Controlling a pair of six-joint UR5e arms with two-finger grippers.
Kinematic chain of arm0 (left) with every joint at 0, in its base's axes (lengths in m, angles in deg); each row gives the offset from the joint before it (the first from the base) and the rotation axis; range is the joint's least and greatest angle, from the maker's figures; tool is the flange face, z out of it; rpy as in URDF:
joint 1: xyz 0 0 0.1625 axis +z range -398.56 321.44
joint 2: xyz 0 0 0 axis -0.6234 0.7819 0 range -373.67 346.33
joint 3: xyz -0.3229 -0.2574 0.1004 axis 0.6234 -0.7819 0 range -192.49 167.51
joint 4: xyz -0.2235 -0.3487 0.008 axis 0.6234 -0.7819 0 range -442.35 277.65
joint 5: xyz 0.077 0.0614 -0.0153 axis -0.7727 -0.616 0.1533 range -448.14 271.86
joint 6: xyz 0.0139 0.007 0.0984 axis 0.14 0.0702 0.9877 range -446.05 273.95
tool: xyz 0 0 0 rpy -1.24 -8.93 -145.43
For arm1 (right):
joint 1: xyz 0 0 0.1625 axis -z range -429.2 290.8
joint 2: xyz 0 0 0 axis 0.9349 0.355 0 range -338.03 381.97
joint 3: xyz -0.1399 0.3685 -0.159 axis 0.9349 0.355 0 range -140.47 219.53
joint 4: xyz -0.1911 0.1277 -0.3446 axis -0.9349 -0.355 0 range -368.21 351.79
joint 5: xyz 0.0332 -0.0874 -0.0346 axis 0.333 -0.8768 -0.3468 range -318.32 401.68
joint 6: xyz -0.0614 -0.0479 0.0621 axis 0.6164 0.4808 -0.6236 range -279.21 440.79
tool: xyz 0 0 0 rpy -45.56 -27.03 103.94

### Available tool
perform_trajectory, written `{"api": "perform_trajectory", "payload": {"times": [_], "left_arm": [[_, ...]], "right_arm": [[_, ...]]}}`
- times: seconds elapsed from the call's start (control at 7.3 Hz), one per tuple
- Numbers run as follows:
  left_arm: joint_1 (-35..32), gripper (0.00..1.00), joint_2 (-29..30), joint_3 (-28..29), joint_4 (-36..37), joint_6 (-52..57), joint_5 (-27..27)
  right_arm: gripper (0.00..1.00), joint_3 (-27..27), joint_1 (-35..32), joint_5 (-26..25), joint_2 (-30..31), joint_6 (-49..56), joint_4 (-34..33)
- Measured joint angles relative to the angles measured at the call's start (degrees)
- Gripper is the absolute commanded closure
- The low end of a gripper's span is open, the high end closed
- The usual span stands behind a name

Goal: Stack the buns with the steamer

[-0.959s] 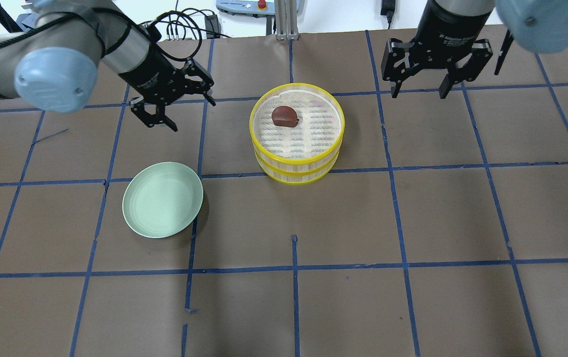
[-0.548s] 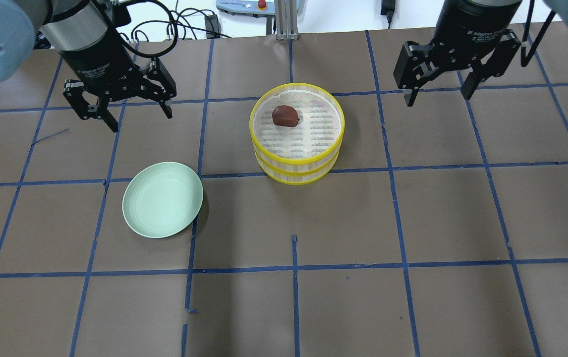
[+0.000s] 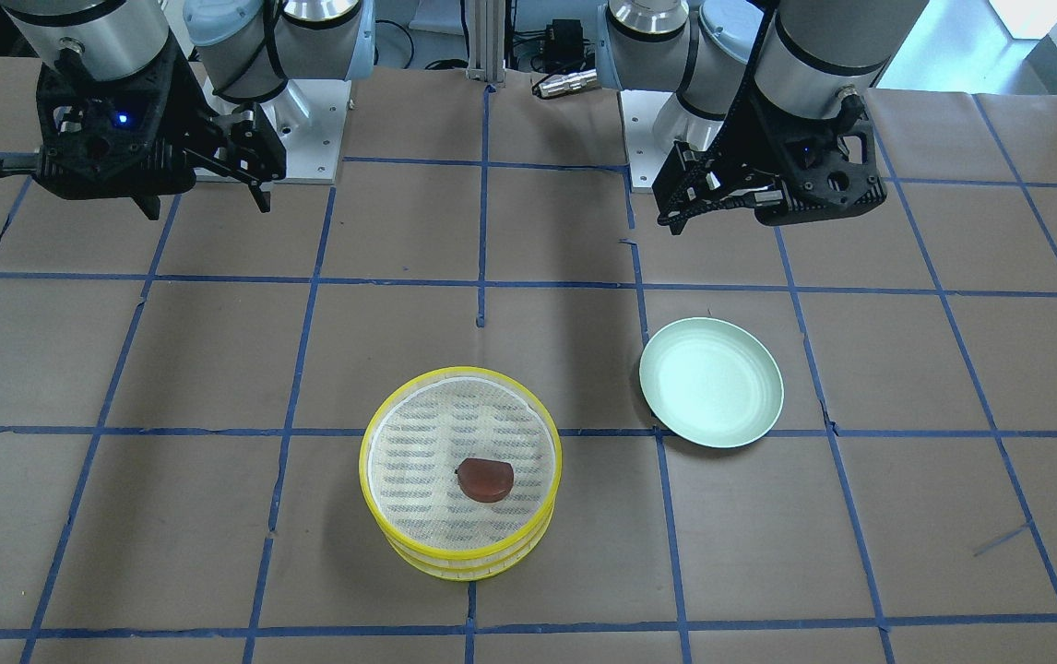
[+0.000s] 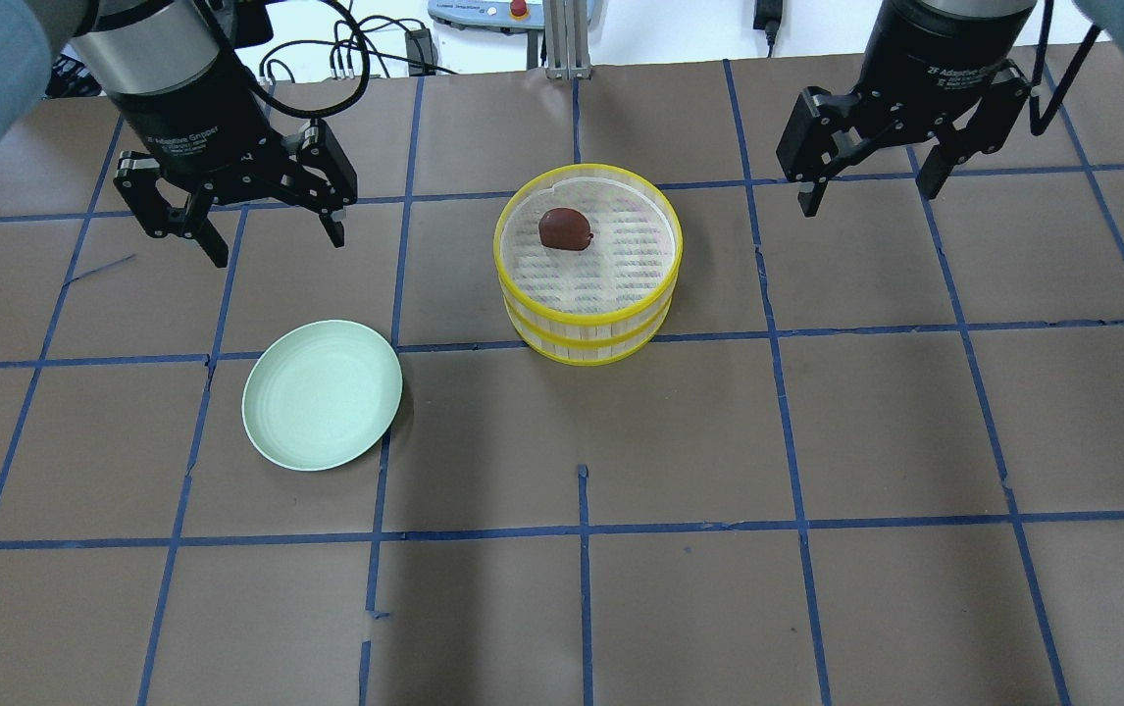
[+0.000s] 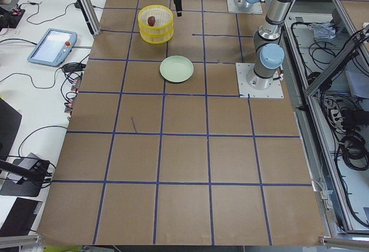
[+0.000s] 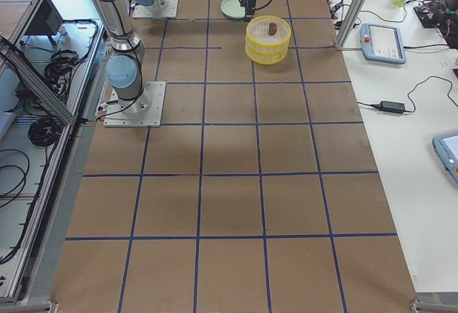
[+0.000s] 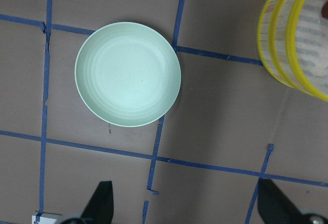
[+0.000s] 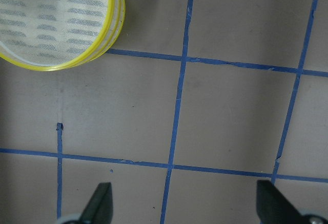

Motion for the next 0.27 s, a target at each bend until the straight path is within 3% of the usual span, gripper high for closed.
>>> {"api": "perform_trajectory", "payload": {"times": [0.27], "left_arm": [[0.1, 0.0, -0.1, -0.3, 0.2, 3.2, 0.3]], "right_arm": [[0.0, 0.0, 0.0, 0.0, 0.0, 0.0, 0.0]]}}
